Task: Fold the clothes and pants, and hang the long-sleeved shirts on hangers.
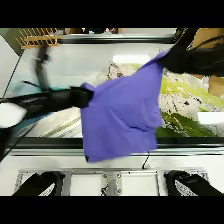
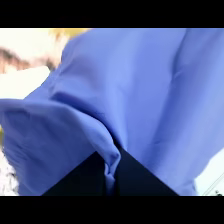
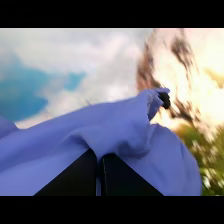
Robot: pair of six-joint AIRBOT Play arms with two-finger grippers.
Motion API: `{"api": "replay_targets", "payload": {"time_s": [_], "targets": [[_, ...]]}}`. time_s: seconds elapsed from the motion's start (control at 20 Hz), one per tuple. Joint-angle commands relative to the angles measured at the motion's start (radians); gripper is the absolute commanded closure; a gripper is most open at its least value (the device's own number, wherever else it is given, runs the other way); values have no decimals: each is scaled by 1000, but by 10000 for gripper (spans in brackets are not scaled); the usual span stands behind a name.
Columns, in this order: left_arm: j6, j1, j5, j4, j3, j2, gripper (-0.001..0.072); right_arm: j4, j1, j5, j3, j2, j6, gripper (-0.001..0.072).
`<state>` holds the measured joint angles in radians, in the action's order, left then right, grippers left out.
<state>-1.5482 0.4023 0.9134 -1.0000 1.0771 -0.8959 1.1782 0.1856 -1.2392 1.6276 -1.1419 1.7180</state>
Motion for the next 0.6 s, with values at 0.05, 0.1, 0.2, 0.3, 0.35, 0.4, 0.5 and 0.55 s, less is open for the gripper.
{"api": "replay_targets", "payload": {"time_s": [0.05,0.1,0.2,0.3,0.35,0.4,0.5,0.55], "targets": [[24,-7,-206,-2,-60,-252,700,167,-15,161,-26,-282,-4,685],[35,-21,-260,-2,-15,-319,628,154,-26,248,-26,-317,-2,653],[28,-76,-281,2,114,-433,-1,74,-63,383,-26,-343,19,172],[21,-165,-195,1,237,-498,1,-13,-124,412,-16,-319,17,65],[21,-220,-128,-2,282,-511,1,-20,-160,403,-15,-291,18,65],[21,-282,-51,-3,310,-513,1,-19,-193,373,-15,-259,16,66],[21,-405,65,-3,292,-489,1,0,-248,257,-24,-189,-48,66],[21,-457,97,-6,244,-465,1,33,-263,182,-48,-151,-74,66]]}}
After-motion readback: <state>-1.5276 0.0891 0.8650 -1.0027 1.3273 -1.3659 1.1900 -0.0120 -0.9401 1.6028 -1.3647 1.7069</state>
